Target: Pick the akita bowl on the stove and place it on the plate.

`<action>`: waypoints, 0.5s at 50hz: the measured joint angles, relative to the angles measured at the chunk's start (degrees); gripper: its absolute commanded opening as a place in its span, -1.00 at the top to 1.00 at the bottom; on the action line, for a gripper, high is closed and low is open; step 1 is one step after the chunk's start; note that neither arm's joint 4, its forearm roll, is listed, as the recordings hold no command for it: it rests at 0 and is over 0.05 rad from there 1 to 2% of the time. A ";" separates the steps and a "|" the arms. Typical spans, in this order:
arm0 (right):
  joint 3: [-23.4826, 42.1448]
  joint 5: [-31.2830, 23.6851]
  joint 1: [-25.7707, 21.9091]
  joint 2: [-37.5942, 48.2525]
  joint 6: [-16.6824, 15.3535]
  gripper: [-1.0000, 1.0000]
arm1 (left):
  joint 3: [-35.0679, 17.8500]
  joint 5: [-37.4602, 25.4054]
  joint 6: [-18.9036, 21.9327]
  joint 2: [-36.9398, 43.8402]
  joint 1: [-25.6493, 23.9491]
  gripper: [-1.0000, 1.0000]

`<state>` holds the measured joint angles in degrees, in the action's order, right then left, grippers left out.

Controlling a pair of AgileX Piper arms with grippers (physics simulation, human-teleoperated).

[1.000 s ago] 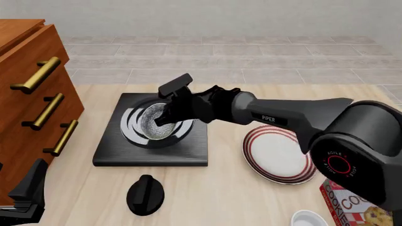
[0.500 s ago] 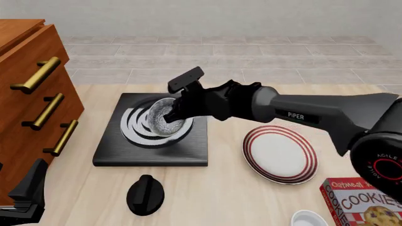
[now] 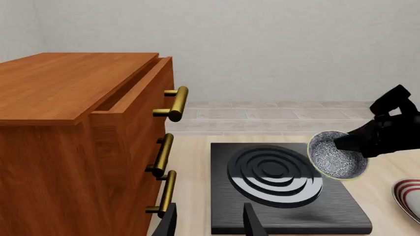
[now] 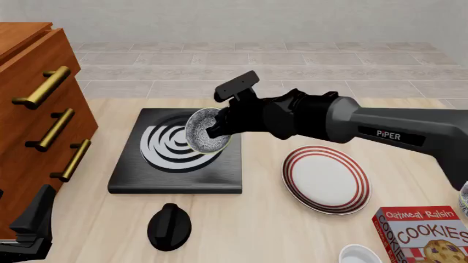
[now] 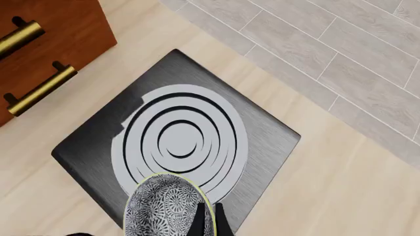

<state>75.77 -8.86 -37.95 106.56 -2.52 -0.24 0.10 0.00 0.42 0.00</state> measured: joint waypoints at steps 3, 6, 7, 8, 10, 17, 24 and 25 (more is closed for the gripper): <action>-0.88 0.27 0.56 -0.79 0.03 1.00 | 0.00 0.00 0.00 0.00 0.00 -1.00; -1.74 0.56 1.16 -1.52 0.04 1.00 | 0.00 0.00 0.00 0.00 0.00 -1.00; -2.03 0.67 1.37 -1.76 0.06 1.00 | 0.00 0.00 0.00 0.00 0.00 -1.00; -2.33 0.79 1.59 -1.99 0.06 1.00 | 0.00 0.00 0.00 0.00 0.00 -1.00; -2.94 1.05 2.04 -2.44 0.11 1.00 | 0.00 0.00 0.00 0.00 0.00 -1.00; -4.91 2.03 3.75 -3.79 0.27 1.00 | 0.00 0.00 0.00 0.00 0.00 -1.00; -6.69 2.98 5.47 -4.93 0.40 1.00 | 0.00 0.00 0.00 0.00 0.00 -1.00; -6.95 3.12 5.70 -5.11 0.46 1.00 | 0.00 0.00 0.00 0.00 0.00 -1.00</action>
<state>68.81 -5.74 -32.25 101.45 -2.06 -0.24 0.10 0.00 0.42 0.00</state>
